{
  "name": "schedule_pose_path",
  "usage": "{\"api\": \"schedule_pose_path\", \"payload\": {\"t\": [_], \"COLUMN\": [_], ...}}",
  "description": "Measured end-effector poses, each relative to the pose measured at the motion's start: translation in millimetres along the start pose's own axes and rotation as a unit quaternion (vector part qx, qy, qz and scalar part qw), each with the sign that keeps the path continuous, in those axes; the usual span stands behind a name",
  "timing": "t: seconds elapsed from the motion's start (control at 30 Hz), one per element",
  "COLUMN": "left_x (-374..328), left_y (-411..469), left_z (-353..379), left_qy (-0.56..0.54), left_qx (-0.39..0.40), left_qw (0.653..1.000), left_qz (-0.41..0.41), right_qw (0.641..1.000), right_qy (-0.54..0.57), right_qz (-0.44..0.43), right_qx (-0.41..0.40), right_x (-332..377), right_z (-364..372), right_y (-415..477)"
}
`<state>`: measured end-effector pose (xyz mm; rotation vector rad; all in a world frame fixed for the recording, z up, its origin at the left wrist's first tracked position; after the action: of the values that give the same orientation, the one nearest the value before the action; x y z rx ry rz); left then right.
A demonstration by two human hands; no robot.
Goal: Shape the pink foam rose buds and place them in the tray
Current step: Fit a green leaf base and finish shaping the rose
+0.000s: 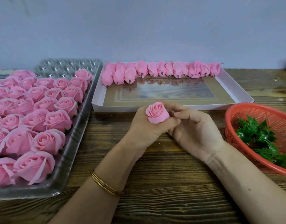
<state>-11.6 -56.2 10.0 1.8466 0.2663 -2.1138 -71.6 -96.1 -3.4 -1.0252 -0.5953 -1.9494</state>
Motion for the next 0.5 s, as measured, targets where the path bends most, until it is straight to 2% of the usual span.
{"api": "schedule_pose_path", "payload": {"t": [0.27,0.5], "left_x": [-5,-2], "left_y": [-2,-2], "left_z": [-12,-17], "left_qy": [0.0,-0.009], "left_qx": [-0.072,-0.123], "left_qw": [0.997,0.992], "left_qz": [0.01,-0.011], "right_qw": [0.998,0.991], "right_qy": [0.037,-0.102], "right_qz": [-0.005,-0.055], "right_qx": [-0.045,-0.061], "right_x": [0,-2], "right_z": [-14,-11], "right_y": [1,-3]}}
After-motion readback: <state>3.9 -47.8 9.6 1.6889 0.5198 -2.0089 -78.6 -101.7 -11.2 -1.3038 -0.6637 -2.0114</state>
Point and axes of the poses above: each hand's wrist, its own y-axis towards the middle knuckle, its own z-axis out of the palm, x = y × z, the point moved 9 cm from there along y, towards the middle knuckle, and after that the axes turned 6 degrees about -z, right-handed, at the moved point
